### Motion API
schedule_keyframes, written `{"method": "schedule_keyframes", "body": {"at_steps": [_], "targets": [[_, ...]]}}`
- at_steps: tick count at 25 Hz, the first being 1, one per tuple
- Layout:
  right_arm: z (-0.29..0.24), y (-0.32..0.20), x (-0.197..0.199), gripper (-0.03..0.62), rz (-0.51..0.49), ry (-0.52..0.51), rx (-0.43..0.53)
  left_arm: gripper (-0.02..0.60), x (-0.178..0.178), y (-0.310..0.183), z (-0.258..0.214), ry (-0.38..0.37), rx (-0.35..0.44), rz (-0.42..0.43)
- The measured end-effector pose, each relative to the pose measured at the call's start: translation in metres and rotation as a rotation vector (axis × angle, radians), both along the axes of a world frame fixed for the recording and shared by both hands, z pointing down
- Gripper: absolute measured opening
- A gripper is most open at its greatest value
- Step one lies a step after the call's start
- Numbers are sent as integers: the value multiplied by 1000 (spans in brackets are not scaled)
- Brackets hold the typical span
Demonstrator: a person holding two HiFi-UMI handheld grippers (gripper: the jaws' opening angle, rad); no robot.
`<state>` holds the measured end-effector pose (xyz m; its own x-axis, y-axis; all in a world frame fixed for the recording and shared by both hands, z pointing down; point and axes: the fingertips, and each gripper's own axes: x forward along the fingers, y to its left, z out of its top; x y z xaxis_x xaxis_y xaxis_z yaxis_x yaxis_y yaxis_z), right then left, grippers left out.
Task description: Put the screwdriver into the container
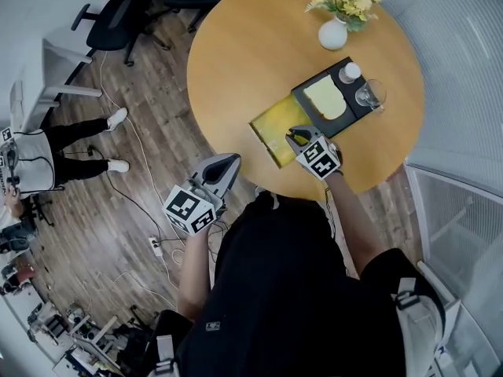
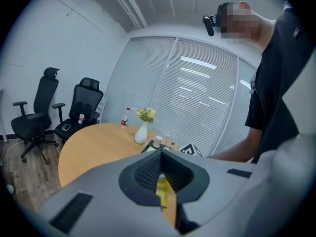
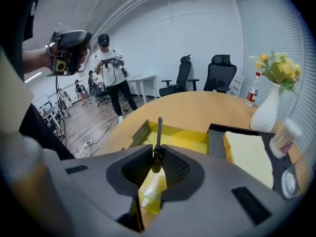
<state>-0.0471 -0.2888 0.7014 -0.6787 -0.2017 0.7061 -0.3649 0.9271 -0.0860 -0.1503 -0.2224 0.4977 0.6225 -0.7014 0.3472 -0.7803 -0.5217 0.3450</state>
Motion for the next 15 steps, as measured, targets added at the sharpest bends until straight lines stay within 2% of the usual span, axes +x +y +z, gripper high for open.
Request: {"method": "schedule_keyframes", "body": {"at_steps": [4, 11, 15], "targets": [[12, -3, -7, 49, -20, 47, -21, 5, 6, -4, -1, -4, -7, -8], [41, 0, -20, 49, -122, 197, -34, 5, 12, -6, 2, 6, -7, 19], [57, 3, -21, 49, -138, 290, -64, 5, 4, -10, 3, 26, -9, 47]]}}
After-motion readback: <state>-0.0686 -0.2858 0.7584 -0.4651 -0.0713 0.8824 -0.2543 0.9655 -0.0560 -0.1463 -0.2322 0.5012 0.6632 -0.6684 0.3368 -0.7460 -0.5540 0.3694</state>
